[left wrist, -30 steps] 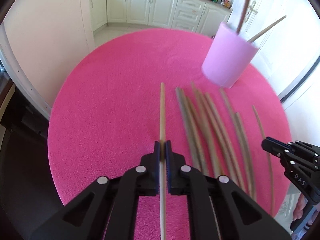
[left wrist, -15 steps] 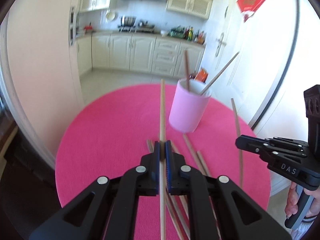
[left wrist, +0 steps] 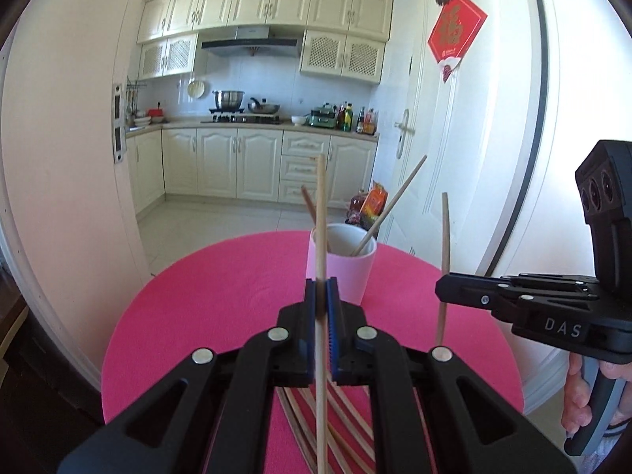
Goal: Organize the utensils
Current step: 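Raise the chopstick with the left tool and drop it into the pink cup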
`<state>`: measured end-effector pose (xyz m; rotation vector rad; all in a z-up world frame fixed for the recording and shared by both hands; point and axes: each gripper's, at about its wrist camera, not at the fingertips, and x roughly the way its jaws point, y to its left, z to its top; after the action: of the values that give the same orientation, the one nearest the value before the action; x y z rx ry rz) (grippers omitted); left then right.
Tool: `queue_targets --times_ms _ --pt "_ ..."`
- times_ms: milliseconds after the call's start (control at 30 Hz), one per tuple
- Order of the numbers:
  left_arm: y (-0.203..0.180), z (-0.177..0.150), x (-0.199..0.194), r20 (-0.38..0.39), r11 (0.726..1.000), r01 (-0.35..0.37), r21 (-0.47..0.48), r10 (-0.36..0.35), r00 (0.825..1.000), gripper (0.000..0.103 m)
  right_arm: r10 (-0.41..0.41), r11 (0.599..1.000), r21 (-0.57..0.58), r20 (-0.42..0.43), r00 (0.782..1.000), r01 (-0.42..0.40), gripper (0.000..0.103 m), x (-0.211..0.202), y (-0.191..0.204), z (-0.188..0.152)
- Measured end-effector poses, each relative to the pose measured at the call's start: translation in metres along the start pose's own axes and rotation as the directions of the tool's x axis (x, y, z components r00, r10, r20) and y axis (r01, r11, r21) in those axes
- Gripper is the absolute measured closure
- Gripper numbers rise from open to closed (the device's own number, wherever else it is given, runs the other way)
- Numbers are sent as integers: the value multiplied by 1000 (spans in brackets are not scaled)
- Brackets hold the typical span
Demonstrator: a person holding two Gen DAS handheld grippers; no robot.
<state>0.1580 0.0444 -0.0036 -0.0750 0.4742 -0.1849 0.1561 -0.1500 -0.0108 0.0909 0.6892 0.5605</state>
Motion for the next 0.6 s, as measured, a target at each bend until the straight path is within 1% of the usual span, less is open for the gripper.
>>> queue_targets --times_ms 200,367,433,533,600 --pt "-4 16 1 70 1000 2 -1 -2 998 97 10 1000 2 67 998 -10 98 -9 -3 13" --pt "-1 36 -3 162 1000 -12 -12 14 987 97 7 1000 2 118 993 -7 98 -16 -9 23" --pt "5 43 -6 204 999 -12 -31 18 979 97 3 1000 4 146 989 -4 98 -19 -13 29" --pt "16 53 -13 276 998 -19 -62 35 961 97 -3 1000 3 183 983 2 98 -22 -18 38" --pt "25 61 -17 323 996 -23 -86 50 945 97 -1 1000 4 204 979 0 98 -24 -21 44"
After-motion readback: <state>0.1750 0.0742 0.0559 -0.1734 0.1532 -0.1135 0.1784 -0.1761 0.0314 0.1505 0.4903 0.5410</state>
